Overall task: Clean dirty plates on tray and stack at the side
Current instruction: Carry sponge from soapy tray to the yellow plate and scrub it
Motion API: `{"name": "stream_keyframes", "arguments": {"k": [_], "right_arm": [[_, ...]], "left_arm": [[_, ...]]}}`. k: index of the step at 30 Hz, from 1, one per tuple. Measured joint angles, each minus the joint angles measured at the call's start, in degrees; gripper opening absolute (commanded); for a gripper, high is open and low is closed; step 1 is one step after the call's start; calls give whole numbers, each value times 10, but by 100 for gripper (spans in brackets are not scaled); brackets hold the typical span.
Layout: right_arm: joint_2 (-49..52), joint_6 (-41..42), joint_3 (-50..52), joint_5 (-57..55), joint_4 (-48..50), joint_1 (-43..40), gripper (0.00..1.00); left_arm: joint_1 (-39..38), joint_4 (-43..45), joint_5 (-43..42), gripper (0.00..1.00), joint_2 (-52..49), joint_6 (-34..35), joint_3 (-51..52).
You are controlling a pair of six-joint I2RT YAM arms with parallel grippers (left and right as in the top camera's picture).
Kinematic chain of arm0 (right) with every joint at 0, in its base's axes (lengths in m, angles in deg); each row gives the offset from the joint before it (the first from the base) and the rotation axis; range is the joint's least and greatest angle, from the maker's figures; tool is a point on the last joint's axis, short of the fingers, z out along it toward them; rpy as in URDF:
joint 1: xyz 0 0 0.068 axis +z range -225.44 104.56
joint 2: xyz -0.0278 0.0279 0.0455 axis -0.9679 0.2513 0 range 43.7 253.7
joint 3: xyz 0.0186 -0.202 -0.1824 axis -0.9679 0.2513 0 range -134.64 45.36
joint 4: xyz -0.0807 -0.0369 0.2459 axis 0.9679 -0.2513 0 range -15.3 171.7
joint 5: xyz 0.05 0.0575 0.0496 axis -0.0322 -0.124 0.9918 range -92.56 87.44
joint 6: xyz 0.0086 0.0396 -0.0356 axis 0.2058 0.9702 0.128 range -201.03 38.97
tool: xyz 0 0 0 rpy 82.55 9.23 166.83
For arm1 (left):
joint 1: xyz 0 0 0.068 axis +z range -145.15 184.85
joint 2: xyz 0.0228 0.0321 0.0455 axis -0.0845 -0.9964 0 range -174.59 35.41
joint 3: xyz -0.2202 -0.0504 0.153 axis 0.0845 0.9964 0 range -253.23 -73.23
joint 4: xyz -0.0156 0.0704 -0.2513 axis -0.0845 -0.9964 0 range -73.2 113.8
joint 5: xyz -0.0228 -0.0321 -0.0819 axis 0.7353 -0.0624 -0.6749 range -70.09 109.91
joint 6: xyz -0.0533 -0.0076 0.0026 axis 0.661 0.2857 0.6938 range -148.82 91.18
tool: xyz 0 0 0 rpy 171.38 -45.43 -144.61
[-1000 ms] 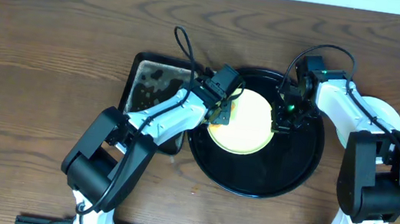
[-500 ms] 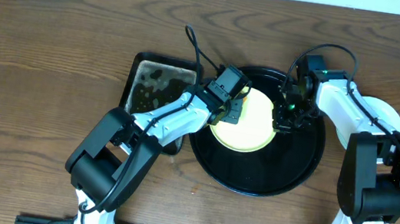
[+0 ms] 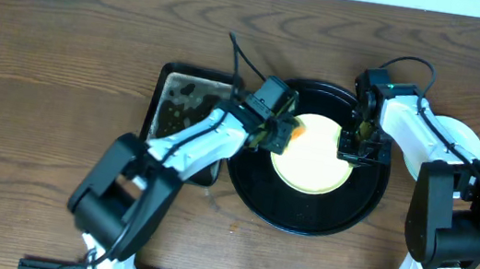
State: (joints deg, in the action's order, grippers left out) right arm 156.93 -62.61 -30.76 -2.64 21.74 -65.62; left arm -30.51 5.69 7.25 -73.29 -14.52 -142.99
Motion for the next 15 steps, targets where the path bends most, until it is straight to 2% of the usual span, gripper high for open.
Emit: {"name": "stream_keyframes", "arguments": {"k": [6,11,15], "right_arm": [[0,7,0,-30,0,0,3],[0,7,0,-47,0,0,7],[0,8,0,-57,7,-1,19]], "left_arm": [[43,-38,19,8,97,-8,0],[85,-92,29,8,137,-9,0],[131,-146,51,8,137,-9,0]]}}
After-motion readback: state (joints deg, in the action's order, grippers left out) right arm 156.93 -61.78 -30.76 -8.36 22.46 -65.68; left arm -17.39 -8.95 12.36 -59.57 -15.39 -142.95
